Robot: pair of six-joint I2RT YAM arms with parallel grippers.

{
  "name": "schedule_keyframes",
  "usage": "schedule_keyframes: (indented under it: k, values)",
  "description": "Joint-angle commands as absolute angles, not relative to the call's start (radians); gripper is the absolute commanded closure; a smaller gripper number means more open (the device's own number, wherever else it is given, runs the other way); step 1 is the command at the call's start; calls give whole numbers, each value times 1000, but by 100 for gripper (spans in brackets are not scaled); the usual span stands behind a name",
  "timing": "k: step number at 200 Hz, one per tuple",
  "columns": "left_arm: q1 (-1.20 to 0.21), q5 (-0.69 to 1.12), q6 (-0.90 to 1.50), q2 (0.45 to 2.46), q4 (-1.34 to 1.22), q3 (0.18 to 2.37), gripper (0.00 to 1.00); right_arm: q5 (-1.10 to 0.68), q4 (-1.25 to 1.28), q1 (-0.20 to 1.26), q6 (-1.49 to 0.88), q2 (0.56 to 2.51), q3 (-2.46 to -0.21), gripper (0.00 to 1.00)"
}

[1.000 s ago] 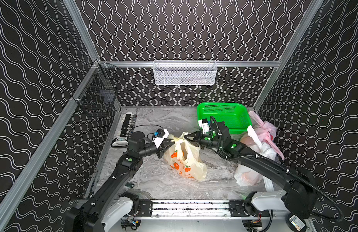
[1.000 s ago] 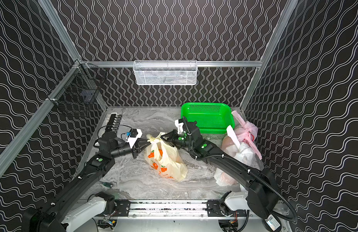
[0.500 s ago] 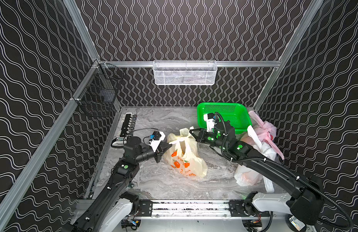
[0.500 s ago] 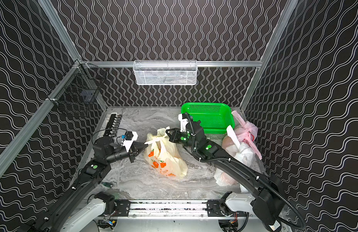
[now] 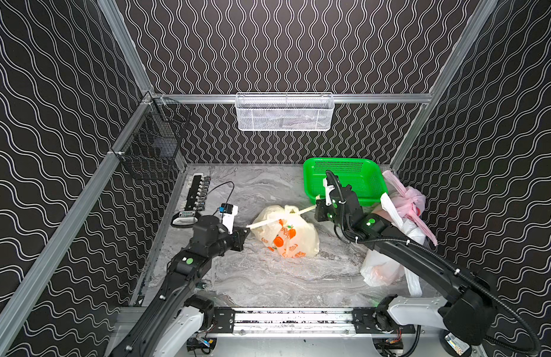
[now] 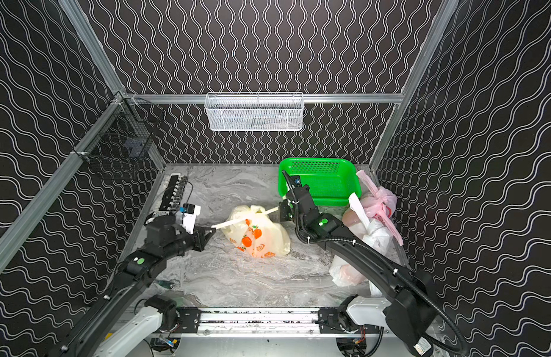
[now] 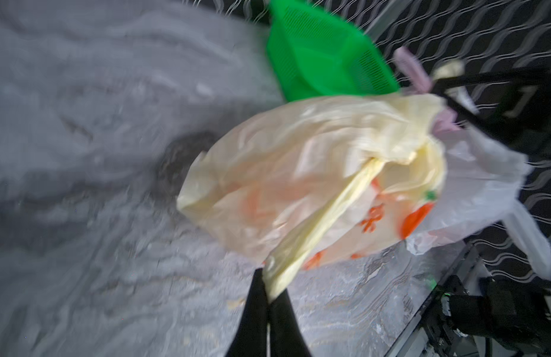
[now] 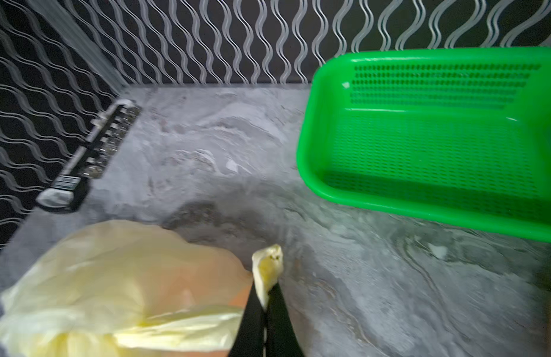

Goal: Place the oranges into plastic bags & tie knots
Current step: Tie the plastic bag at the center of the board.

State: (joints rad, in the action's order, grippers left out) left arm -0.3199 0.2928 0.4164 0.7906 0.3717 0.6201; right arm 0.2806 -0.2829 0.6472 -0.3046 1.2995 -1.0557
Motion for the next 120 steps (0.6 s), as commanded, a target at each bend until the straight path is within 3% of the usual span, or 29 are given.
schedule_keyframes:
  k: [1, 25, 49, 52, 55, 57, 62, 74, 81, 104, 120]
  values:
    - [-304, 52, 527, 874, 580, 631, 100, 435, -405, 563, -286, 1326, -1051, 100]
    - [-265, 19, 546, 944, 594, 645, 100, 378, -444, 511, -291, 1369, -1056, 100]
    - [-250, 129, 497, 901, 486, 631, 100, 319, -448, 510, -277, 1375, -1075, 100]
    - [-249, 133, 488, 902, 489, 639, 91, 310, -442, 511, -274, 1369, -1077, 100]
    - [-250, 131, 486, 905, 499, 651, 79, 297, -437, 510, -270, 1362, -1080, 92]
    - [-249, 129, 485, 906, 505, 661, 67, 288, -432, 511, -268, 1355, -1082, 82]
    - [-249, 126, 473, 910, 521, 683, 50, 280, -422, 510, -264, 1339, -1084, 62]
    - [-247, 102, 429, 890, 545, 735, 19, 332, -391, 511, -276, 1280, -1071, 20]
    - [-247, 61, 418, 870, 559, 760, 5, 377, -356, 511, -277, 1238, -1050, 1]
    - [-247, -47, 350, 868, 621, 840, 1, 456, -249, 510, -229, 1119, -962, 0]
    - [-247, -34, 308, 887, 619, 875, 1, 369, -225, 510, -172, 1066, -950, 0]
